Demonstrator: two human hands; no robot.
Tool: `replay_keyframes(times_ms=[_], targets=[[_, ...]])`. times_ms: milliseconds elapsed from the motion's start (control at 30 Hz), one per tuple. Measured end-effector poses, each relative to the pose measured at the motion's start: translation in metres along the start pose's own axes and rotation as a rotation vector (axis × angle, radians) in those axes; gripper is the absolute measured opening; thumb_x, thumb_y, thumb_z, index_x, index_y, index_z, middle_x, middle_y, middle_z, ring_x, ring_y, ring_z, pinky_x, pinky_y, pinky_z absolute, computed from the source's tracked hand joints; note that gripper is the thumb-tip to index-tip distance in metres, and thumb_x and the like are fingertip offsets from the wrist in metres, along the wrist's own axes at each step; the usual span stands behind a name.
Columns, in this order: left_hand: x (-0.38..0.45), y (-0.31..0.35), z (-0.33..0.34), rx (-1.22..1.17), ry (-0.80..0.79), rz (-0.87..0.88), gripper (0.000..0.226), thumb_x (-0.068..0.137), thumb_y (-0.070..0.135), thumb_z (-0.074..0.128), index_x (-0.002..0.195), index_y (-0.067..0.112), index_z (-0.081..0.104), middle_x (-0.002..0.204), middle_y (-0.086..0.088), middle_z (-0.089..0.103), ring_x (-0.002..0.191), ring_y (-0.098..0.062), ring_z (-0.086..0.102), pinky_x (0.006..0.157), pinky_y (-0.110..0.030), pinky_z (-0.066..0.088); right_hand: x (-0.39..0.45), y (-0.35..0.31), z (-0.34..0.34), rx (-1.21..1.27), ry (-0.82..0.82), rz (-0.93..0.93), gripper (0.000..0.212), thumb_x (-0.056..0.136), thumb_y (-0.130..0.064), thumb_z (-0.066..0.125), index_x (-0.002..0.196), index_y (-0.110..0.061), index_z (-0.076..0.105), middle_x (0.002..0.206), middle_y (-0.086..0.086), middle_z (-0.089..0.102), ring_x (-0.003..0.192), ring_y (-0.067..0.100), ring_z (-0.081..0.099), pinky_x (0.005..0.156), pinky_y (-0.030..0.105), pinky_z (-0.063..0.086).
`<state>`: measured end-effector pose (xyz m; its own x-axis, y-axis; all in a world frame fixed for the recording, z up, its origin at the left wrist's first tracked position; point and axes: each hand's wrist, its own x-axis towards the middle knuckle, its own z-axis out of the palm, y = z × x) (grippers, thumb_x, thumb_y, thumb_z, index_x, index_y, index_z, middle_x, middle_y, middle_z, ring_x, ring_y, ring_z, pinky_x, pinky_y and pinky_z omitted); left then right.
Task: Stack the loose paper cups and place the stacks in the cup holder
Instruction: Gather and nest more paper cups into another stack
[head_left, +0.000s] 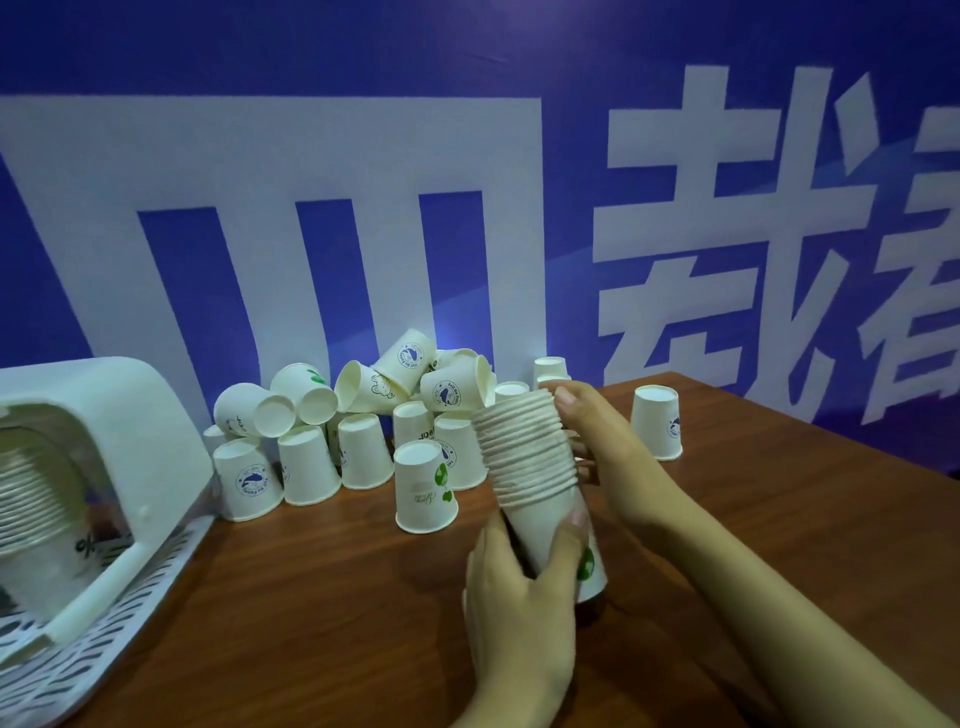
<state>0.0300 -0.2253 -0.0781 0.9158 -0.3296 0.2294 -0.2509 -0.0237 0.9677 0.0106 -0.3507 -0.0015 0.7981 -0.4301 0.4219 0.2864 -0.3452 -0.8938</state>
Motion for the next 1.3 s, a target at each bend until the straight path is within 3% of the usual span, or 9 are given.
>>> replay_keyframes(times_ms=[167, 400, 467, 600, 700, 800, 933, 1067, 1300], targets=[[0.002, 0.001, -0.003, 0.104, 0.052, 0.043, 0.079, 0.054, 0.074, 0.069, 0.125, 0.039, 0.058, 0.117, 0.021, 0.061, 0.116, -0.009, 0.06, 0.102, -0.045, 0.051, 0.002, 0.004, 0.0, -0.048, -0.002, -0.041, 0.052, 0.085, -0.068, 0.052, 0.121, -0.034, 0.065, 0.117, -0.009, 0.071, 0.113, 0.011, 0.066, 0.106, 0.049, 0.049], [0.0, 0.001, -0.008, 0.12, 0.054, 0.007, 0.079, 0.051, 0.071, 0.07, 0.123, 0.047, 0.045, 0.114, 0.02, 0.063, 0.118, -0.011, 0.061, 0.107, -0.045, 0.048, 0.01, 0.012, 0.004, -0.013, -0.09, -0.047, 0.034, 0.089, -0.042, 0.052, 0.119, -0.033, 0.064, 0.106, -0.037, 0.068, 0.106, -0.009, 0.064, 0.091, 0.016, 0.053], [0.0, -0.001, -0.009, 0.125, 0.058, 0.011, 0.077, 0.053, 0.066, 0.075, 0.122, 0.046, 0.046, 0.115, 0.02, 0.062, 0.118, -0.011, 0.059, 0.105, -0.045, 0.048, 0.011, 0.018, 0.006, 0.002, -0.107, -0.062, 0.038, 0.09, -0.051, 0.055, 0.124, -0.037, 0.064, 0.113, -0.03, 0.07, 0.11, -0.007, 0.065, 0.099, 0.022, 0.053], [-0.002, 0.006, -0.013, 0.069, 0.082, 0.025, 0.059, 0.06, 0.061, 0.064, 0.115, 0.04, 0.054, 0.119, 0.025, 0.05, 0.12, -0.006, 0.047, 0.109, -0.041, 0.04, 0.0, 0.026, 0.004, 0.243, -0.184, -0.057, 0.051, 0.09, -0.035, 0.046, 0.136, -0.016, 0.056, 0.124, 0.004, 0.07, 0.117, 0.023, 0.067, 0.099, 0.039, 0.054], [0.008, 0.012, -0.024, 0.048, 0.189, 0.055, 0.05, 0.061, 0.063, 0.044, 0.105, 0.041, 0.056, 0.122, 0.022, 0.049, 0.125, -0.01, 0.044, 0.111, -0.043, 0.032, 0.0, 0.023, 0.003, 0.27, -0.128, -0.116, 0.05, 0.088, -0.03, 0.044, 0.131, -0.008, 0.057, 0.113, -0.002, 0.074, 0.104, 0.017, 0.071, 0.082, 0.028, 0.058], [0.035, 0.003, -0.041, 0.2, 0.344, 0.076, 0.039, 0.079, 0.051, 0.059, 0.113, 0.034, 0.054, 0.127, 0.01, 0.049, 0.13, -0.02, 0.045, 0.109, -0.041, 0.027, 0.003, 0.025, 0.001, 0.238, -0.068, -0.14, 0.049, 0.086, -0.033, 0.05, 0.128, -0.009, 0.059, 0.11, -0.002, 0.075, 0.099, 0.015, 0.073, 0.075, 0.024, 0.057], [0.07, -0.007, -0.055, 0.434, 0.288, -0.12, 0.087, 0.083, 0.05, 0.079, 0.152, 0.019, 0.035, 0.157, -0.005, 0.04, 0.149, -0.028, 0.032, 0.117, -0.049, 0.025, -0.002, 0.022, 0.006, 0.191, -0.127, -0.145, 0.048, 0.092, -0.035, 0.05, 0.131, -0.008, 0.059, 0.117, -0.002, 0.074, 0.109, 0.014, 0.071, 0.084, 0.022, 0.055], [0.09, -0.013, -0.052, 0.517, 0.182, -0.112, 0.119, 0.076, 0.06, 0.08, 0.163, 0.019, 0.01, 0.165, -0.005, 0.036, 0.156, -0.025, 0.024, 0.122, -0.049, 0.021, -0.007, 0.022, 0.017, 0.128, -0.211, -0.145, 0.043, 0.099, -0.028, 0.044, 0.134, -0.009, 0.06, 0.128, -0.001, 0.071, 0.122, 0.014, 0.066, 0.095, 0.019, 0.05], [0.1, -0.019, -0.051, 0.414, 0.301, -0.08, 0.08, 0.075, 0.046, 0.083, 0.14, 0.024, 0.043, 0.138, -0.003, 0.06, 0.135, -0.028, 0.05, 0.111, -0.046, 0.03, -0.009, 0.02, 0.012, 0.074, -0.275, -0.159, 0.044, 0.099, -0.025, 0.046, 0.141, -0.011, 0.054, 0.134, -0.008, 0.068, 0.126, 0.009, 0.062, 0.098, 0.015, 0.047]])
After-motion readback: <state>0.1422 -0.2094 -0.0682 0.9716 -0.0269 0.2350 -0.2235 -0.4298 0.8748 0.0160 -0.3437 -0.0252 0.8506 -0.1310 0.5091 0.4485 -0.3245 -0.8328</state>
